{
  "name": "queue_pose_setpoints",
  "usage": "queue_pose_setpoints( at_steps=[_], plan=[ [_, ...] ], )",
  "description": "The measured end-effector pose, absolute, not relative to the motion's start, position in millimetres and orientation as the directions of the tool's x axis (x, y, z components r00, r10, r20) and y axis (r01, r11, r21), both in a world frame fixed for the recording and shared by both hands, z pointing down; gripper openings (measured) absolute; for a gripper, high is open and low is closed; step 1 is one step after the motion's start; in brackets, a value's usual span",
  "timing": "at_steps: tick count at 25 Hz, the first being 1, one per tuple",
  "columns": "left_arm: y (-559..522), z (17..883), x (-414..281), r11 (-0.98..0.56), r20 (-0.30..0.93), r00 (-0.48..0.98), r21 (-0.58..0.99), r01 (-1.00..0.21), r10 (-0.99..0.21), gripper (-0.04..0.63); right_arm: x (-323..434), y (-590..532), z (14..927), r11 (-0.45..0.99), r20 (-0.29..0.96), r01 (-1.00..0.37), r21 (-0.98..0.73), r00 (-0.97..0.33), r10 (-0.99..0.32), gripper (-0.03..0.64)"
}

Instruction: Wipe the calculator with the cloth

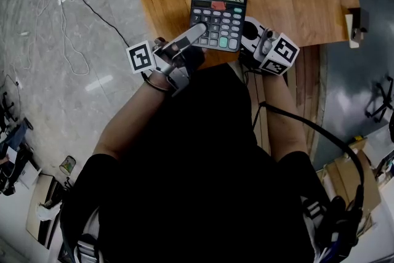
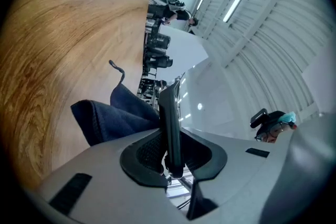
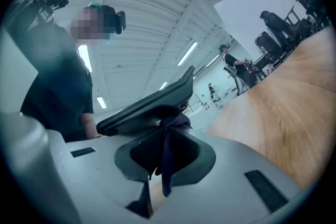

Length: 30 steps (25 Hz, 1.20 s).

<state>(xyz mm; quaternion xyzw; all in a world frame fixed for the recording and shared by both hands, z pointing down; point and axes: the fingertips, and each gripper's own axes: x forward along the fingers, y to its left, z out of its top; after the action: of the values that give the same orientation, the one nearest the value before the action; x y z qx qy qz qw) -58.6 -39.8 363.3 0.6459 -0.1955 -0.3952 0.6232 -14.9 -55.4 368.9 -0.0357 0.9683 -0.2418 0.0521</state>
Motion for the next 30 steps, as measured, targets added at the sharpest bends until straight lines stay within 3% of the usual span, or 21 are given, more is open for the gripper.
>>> queue_pose_setpoints(
  at_steps=[8,16,25,30],
  plan=[
    [-40.0,365.1,-58.5,-0.134,-0.253,0.604,0.963,0.235,-0.755,0.072,-3.0,-82.5,366.9,0.942,0.051,-0.275,-0.193,-0.962,-0.27,0.037],
    [-39.8,365.6,-58.7,-0.1,-0.211,0.585,0.971,0.216,-0.783,0.072,-10.6,-45.8,362.6,0.929,0.107,-0.356,0.102,-0.924,-0.366,0.037],
    [-53.2,370.3,-63.2,-0.084,-0.191,0.555,0.974,0.212,-0.81,0.072,-17.5,-12.3,369.4,0.955,0.134,-0.283,0.09,-0.947,-0.293,0.037],
    [-54.8,375.7,-76.7,-0.085,-0.182,0.543,0.976,0.2,-0.82,0.072,-1.6,-24.7,369.8,0.938,0.141,-0.339,0.069,-0.928,-0.346,0.037]
  ],
)
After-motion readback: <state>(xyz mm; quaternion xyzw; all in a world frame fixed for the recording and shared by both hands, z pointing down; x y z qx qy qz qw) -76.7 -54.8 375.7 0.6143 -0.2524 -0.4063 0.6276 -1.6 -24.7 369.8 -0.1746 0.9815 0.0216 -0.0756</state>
